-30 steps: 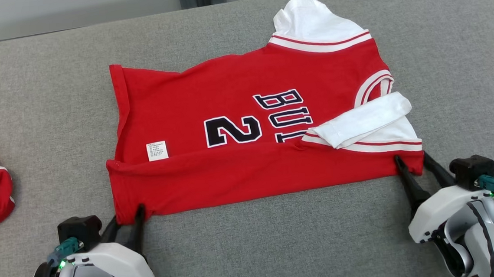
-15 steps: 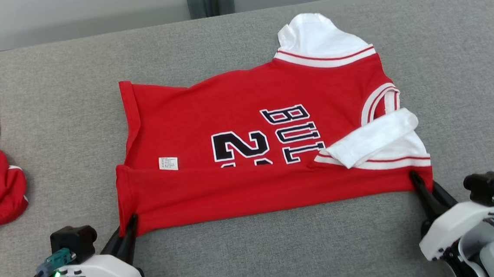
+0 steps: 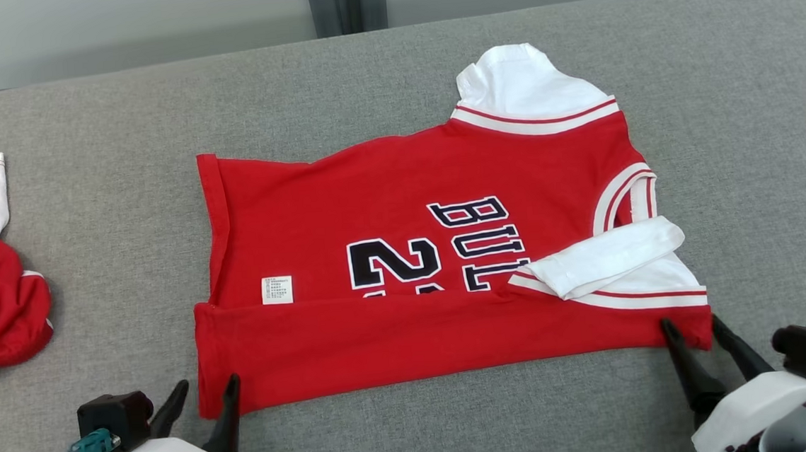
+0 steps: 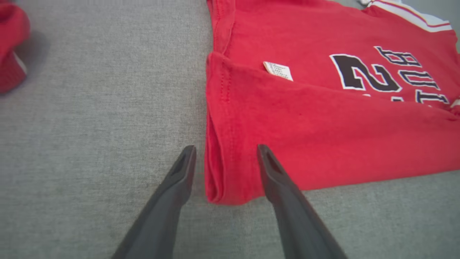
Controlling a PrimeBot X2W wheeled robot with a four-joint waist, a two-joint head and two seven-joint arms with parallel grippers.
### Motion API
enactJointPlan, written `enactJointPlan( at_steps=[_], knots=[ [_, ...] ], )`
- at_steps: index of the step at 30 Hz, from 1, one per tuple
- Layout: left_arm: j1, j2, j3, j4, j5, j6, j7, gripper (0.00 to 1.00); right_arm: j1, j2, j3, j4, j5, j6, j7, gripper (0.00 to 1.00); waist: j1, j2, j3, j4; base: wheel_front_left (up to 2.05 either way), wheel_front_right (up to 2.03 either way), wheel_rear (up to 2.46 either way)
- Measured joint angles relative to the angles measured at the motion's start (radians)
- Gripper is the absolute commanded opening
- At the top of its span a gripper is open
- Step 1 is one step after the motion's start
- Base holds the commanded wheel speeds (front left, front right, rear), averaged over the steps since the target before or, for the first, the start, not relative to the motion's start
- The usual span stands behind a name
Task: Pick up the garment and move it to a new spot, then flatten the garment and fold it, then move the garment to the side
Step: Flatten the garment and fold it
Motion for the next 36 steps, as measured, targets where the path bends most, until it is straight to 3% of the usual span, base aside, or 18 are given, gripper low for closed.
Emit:
enactJointPlan(
  at_steps=[12, 24, 36],
  knots=[
    [-0.035, -0.005, 0.061, -0.110, 0.068, 0.060, -0.164, 1.00, 0.013, 0.030, -0.206, -0.205, -0.051, 0.000, -0.063, 1.00, 0.0000, 0.0000, -0.037, -0.007, 0.00, 0.00, 0.00],
    [-0.080, 0.015, 0.057, -0.177, 0.166, 0.118, -0.195, 1.00, -0.019, 0.078, -0.163, -0.390, -0.198, 0.000, 0.011, 1.00, 0.0000, 0.0000, -0.085, -0.010, 0.00, 0.00, 0.00],
    [-0.071, 0.013, 0.042, -0.189, 0.159, 0.120, -0.177, 1.00, 0.037, 0.105, -0.140, -0.448, -0.214, 0.000, 0.047, 1.00, 0.0000, 0.0000, -0.099, -0.011, 0.00, 0.00, 0.00]
  ],
)
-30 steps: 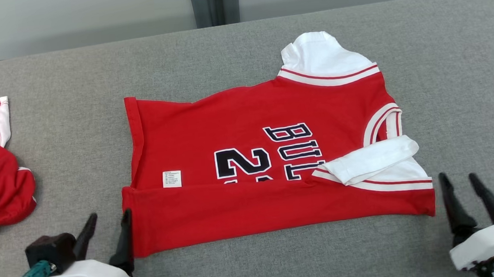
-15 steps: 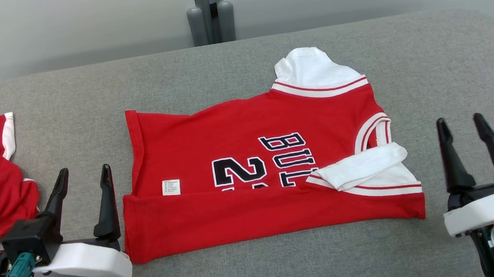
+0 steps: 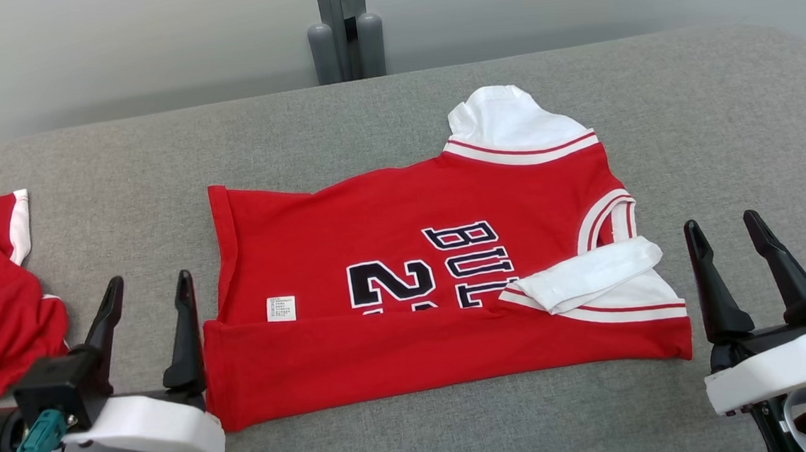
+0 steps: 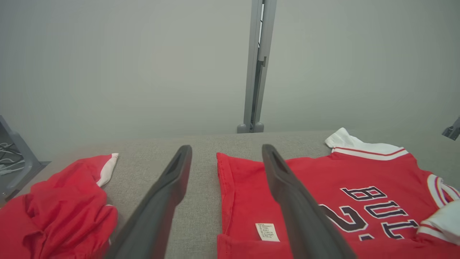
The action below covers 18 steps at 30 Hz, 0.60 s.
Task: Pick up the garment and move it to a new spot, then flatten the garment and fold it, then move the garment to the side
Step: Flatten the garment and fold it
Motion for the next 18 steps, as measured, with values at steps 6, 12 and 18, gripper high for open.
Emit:
enactJointPlan(
  at_steps=[6, 12, 18],
  knots=[
    [-0.117, 0.012, -0.026, 0.028, -0.025, -0.056, 0.054, 1.00, 0.000, 0.003, -0.011, -0.005, 0.004, 0.000, 0.002, 1.00, 0.0000, 0.0000, 0.027, 0.006, 0.00, 0.00, 0.00],
    [-0.315, 0.031, -0.052, 0.235, -0.099, -0.171, 0.171, 1.00, -0.033, 0.007, 0.022, 0.008, 0.010, 0.000, -0.001, 1.00, 0.0000, 0.0000, 0.069, -0.015, 0.00, 0.00, 0.00],
    [-0.526, 0.038, -0.067, 0.517, -0.136, -0.256, 0.236, 1.00, -0.066, 0.009, 0.044, 0.041, 0.022, 0.000, -0.021, 1.00, 0.0000, 0.0000, 0.148, -0.060, 0.00, 0.00, 0.00]
  ],
)
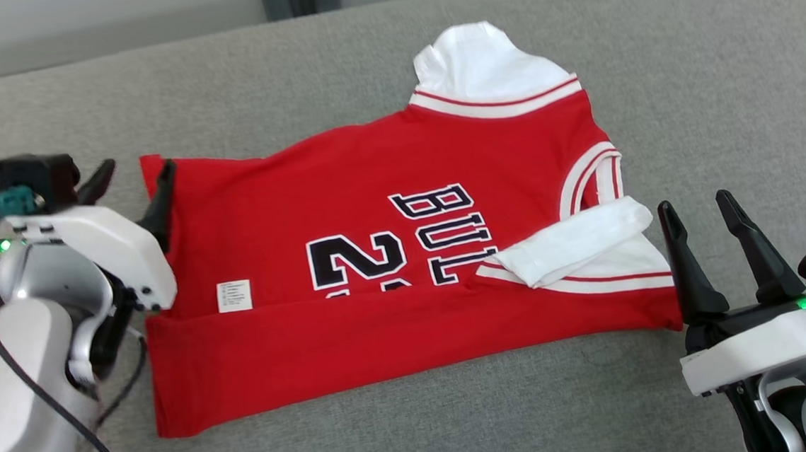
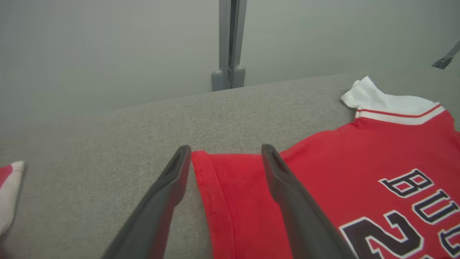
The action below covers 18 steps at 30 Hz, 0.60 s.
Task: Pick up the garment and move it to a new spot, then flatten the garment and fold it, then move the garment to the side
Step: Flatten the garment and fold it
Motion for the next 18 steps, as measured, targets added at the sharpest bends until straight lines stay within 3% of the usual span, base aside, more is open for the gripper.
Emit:
enactJointPlan(
  at_steps=[9, 10, 11, 12, 18],
  knots=[
    [-0.165, -0.001, 0.006, 0.298, -0.023, -0.059, -0.003, 1.00, -0.047, 0.001, 0.001, 0.055, 0.018, 0.000, -0.039, 1.00, 0.0000, 0.0000, 0.099, -0.049, 0.00, 0.00, 0.00],
    [-0.176, -0.004, 0.006, 0.318, -0.024, -0.061, -0.007, 0.56, -0.053, 0.001, -0.002, 0.059, 0.018, 0.000, -0.043, 1.00, 0.0000, 0.0000, 0.106, -0.052, 0.00, 0.00, 0.00],
    [-0.185, -0.008, 0.007, 0.331, -0.024, -0.062, -0.015, 0.56, -0.058, 0.001, -0.007, 0.064, 0.018, 0.000, -0.047, 1.00, 0.0000, 0.0000, 0.112, -0.053, 0.00, 0.00, 0.00],
    [-0.194, -0.015, 0.006, 0.344, -0.024, -0.069, -0.024, 0.00, -0.062, 0.001, -0.012, 0.072, 0.018, 0.000, -0.048, 1.00, 0.0000, 0.0000, 0.116, -0.053, 0.00, 0.00, 0.00],
    [-0.223, -0.028, -0.005, 0.387, -0.028, -0.089, -0.061, 0.00, -0.127, 0.000, -0.043, 0.088, 0.025, 0.000, -0.061, 1.00, 0.0000, 0.0000, 0.119, -0.030, 0.00, 0.00, 0.00]
  ],
)
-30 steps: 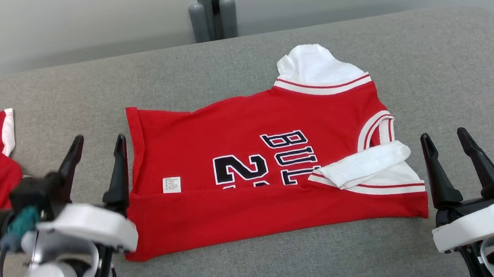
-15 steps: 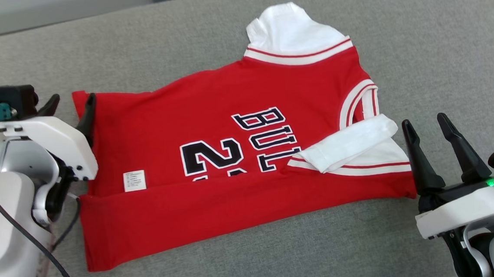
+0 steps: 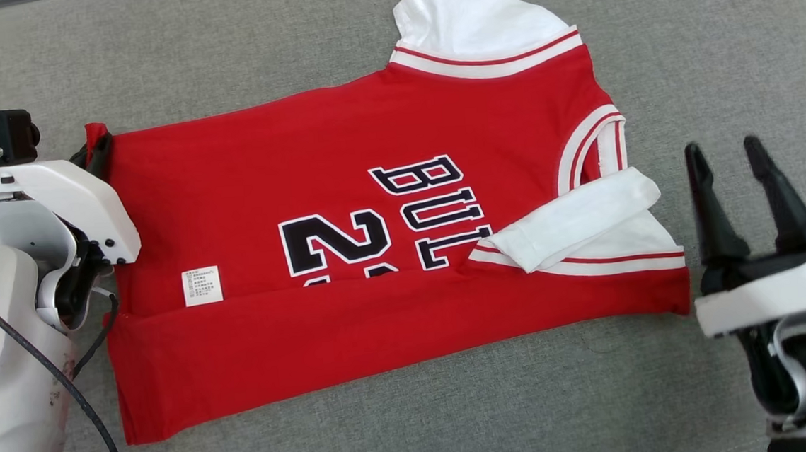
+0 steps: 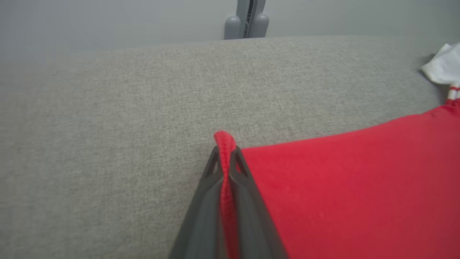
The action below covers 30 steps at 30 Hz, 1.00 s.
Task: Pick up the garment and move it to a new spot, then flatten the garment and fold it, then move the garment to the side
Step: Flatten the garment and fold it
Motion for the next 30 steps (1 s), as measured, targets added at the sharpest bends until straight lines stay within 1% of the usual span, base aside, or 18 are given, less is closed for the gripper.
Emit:
enactJointPlan(
  at_steps=[2, 5, 9, 10, 12, 16, 18, 24, 26, 30],
  knots=[
    [-0.006, -0.004, -0.004, 0.003, 0.000, -0.003, -0.009, 0.00, -0.051, -0.013, -0.015, 0.020, 0.019, 0.000, -0.007, 1.00, 0.0000, 0.0000, 0.000, 0.006, 0.00, 0.00, 0.00],
    [-0.027, -0.011, -0.012, 0.003, 0.006, -0.004, -0.018, 0.00, -0.165, -0.060, -0.032, 0.074, 0.036, 0.000, -0.006, 1.00, 0.0000, 0.0000, 0.005, 0.017, 0.00, 0.00, 0.00],
    [-0.058, -0.043, -0.033, -0.004, 0.010, -0.013, -0.026, 0.00, -0.345, -0.133, -0.042, 0.209, 0.050, 0.000, 0.013, 1.00, 0.0000, 0.0000, 0.016, 0.051, 0.00, 0.00, 0.00],
    [-0.058, -0.043, -0.033, -0.004, 0.010, -0.013, -0.026, 0.00, -0.345, -0.133, -0.042, 0.209, 0.050, 0.000, 0.013, 1.00, 0.0000, 0.0000, 0.016, 0.051, 0.00, 0.00, 0.00],
    [-0.079, -0.067, -0.046, -0.005, 0.014, -0.021, -0.035, 0.00, -0.423, -0.166, -0.030, 0.283, 0.056, 0.000, 0.019, 1.00, 0.0000, 0.0000, 0.023, 0.075, 0.00, 0.00, 0.00],
    [-0.118, -0.119, -0.076, -0.004, 0.016, -0.034, -0.047, 0.00, -0.578, -0.223, 0.012, 0.447, 0.073, 0.000, 0.058, 1.00, 0.0000, 0.0000, 0.042, 0.133, 0.00, 0.00, 0.00],
    [-0.141, -0.140, -0.089, -0.001, 0.017, -0.043, -0.055, 0.00, -0.646, -0.248, 0.035, 0.536, 0.055, 0.000, 0.084, 1.00, 0.0000, 0.0000, 0.057, 0.163, 0.00, 0.00, 0.00],
    [-0.208, -0.202, -0.131, 0.030, 0.025, -0.062, -0.079, 0.00, -0.829, -0.277, 0.118, 0.749, 0.041, 0.000, 0.149, 1.00, 0.0000, 0.0000, 0.116, 0.242, 0.00, 0.00, 0.00],
    [-0.230, -0.224, -0.143, 0.040, 0.025, -0.071, -0.090, 0.00, -0.876, -0.282, 0.160, 0.805, 0.040, 0.000, 0.178, 1.00, 0.0000, 0.0000, 0.135, 0.266, 0.00, 0.00, 0.00],
    [-0.261, -0.249, -0.166, 0.070, 0.025, -0.079, -0.112, 0.00, -0.939, -0.290, 0.246, 0.877, 0.051, 0.000, 0.213, 1.00, 0.0000, 0.0000, 0.168, 0.306, 0.00, 0.00, 0.00]
  ],
)
